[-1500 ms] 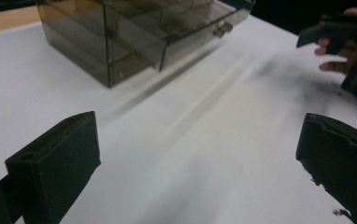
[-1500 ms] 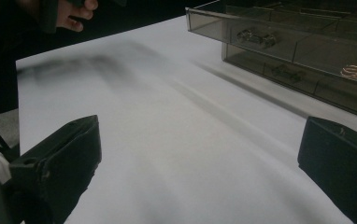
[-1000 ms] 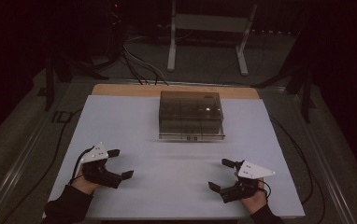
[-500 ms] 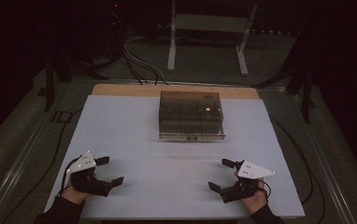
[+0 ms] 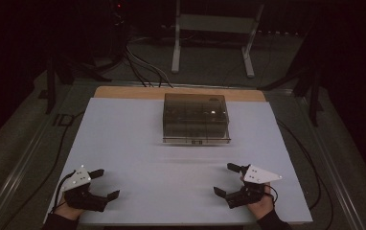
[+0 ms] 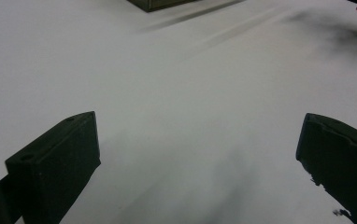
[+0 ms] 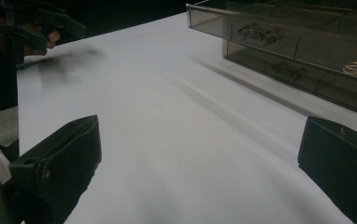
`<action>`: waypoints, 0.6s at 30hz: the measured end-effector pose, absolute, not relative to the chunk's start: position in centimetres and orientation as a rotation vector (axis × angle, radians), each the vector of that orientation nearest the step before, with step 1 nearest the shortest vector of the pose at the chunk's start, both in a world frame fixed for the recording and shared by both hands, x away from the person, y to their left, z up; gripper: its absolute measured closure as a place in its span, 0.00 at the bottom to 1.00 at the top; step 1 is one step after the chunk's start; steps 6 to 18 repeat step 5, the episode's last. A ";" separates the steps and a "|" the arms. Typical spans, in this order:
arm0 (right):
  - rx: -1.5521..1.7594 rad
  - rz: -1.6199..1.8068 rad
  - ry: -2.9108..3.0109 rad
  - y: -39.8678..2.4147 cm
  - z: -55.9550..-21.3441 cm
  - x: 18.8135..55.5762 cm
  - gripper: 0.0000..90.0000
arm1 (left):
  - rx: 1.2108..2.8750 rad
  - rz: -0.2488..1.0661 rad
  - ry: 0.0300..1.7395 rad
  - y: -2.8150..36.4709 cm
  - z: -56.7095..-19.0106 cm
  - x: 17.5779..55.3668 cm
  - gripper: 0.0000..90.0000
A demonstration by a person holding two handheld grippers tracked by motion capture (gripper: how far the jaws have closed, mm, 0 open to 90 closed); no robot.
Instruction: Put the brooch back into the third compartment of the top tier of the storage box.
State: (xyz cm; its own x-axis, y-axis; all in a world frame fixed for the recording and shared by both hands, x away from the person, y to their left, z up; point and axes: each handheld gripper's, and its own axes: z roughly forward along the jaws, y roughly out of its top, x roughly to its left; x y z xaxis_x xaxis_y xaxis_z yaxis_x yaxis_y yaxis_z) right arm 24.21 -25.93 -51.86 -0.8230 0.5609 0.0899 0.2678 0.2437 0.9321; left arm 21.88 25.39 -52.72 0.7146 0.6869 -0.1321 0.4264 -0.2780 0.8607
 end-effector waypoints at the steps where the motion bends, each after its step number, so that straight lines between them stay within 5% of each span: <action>1: 0.773 1.608 2.257 -25.9 -51.9 24.2 0.00 | 1.912 0.327 0.863 25.4 -52.7 21.9 0.01; 18: 0.772 1.608 2.257 -25.9 -51.9 24.3 0.00 | 1.902 0.328 0.862 25.4 -52.7 22.0 0.01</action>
